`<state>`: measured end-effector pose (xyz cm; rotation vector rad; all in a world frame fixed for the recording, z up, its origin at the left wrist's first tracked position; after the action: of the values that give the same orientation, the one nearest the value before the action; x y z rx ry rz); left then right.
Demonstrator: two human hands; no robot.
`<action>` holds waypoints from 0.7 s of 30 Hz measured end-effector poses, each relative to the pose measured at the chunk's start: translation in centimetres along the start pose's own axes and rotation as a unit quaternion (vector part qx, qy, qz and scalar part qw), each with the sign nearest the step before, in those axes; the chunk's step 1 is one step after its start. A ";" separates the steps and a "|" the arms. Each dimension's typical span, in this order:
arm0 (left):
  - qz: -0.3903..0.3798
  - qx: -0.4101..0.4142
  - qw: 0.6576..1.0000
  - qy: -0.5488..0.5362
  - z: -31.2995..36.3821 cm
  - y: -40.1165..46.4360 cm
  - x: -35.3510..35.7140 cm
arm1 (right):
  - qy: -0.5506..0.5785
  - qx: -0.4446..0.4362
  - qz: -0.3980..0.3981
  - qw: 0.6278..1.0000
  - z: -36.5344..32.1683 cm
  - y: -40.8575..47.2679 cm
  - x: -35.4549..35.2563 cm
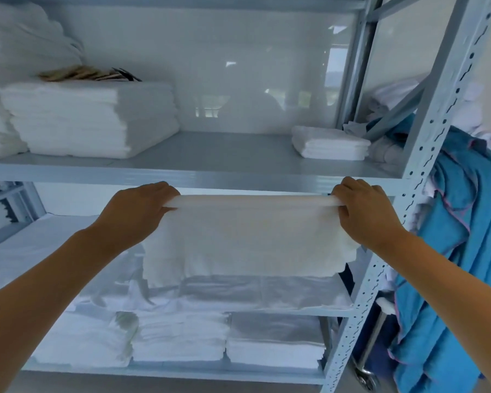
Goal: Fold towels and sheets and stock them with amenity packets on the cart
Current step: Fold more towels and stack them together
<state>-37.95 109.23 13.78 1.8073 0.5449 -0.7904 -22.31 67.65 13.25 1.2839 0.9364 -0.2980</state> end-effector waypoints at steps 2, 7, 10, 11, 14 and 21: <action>0.000 0.001 1.000 0.001 -1.3 0.4 1.0 | 0.003 0.001 -0.005 1.000 -0.5 1.2 0.9; -0.001 -0.019 1.000 -0.007 -5.8 2.3 4.7 | 0.012 0.007 -0.011 1.000 -1.7 5.6 4.3; 0.006 -0.022 0.999 -0.024 -9.4 4.1 7.2 | 0.023 0.014 -0.016 1.000 -2.6 8.8 6.8; 0.010 -0.024 0.999 -0.031 -10.7 4.9 7.9 | 0.028 0.017 -0.017 0.999 -2.8 10.0 7.6; 0.024 -0.028 0.999 -0.038 -14.6 7.4 10.1 | 0.030 0.026 -0.012 0.999 -3.6 14.0 9.9; 0.055 -0.001 0.998 0.012 -22.6 13.5 14.6 | 0.014 0.043 0.022 0.999 -5.5 21.6 14.6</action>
<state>-12.93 125.58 17.07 1.8304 0.4573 -0.6929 -1.26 83.53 17.34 1.3887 0.9256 -0.2898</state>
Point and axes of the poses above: each hand's wrist, its own y-axis towards the middle knuckle, its own x-axis out of the palm, z = x × y, the point moved 1 cm from there along y, towards the middle knuckle, and after that the axes turned 11 degrees about x, right-handed, at the moved point
